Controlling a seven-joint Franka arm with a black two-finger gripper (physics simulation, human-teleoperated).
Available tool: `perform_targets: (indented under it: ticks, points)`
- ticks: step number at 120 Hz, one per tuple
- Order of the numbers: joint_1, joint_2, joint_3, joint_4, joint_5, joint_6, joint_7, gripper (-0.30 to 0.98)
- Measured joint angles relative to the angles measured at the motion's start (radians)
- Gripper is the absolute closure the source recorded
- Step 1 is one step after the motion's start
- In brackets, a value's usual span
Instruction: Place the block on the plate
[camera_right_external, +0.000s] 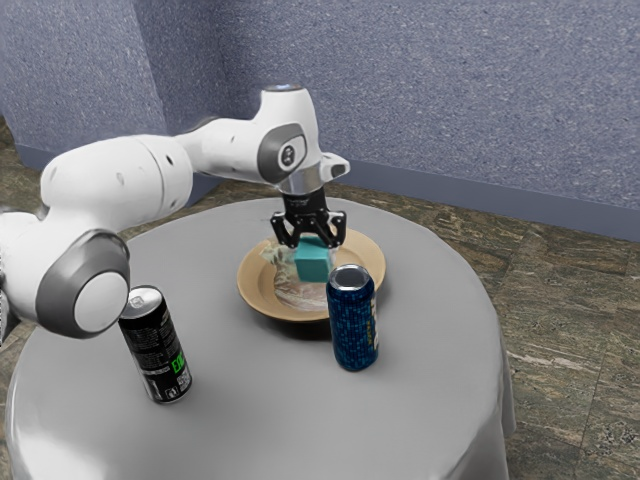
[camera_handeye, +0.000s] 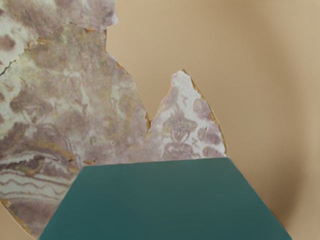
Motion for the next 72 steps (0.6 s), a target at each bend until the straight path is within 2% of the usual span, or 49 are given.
perform_targets:
  ticks: [35,54,72]
  points:
    - [0.013,0.057,-0.008,0.027,0.000,0.011,-0.002,0.31]
    - [0.016,0.059,-0.009,0.029,-0.002,0.017,0.009,0.16]
    - [0.016,0.048,-0.009,0.029,-0.004,0.010,0.022,0.08]
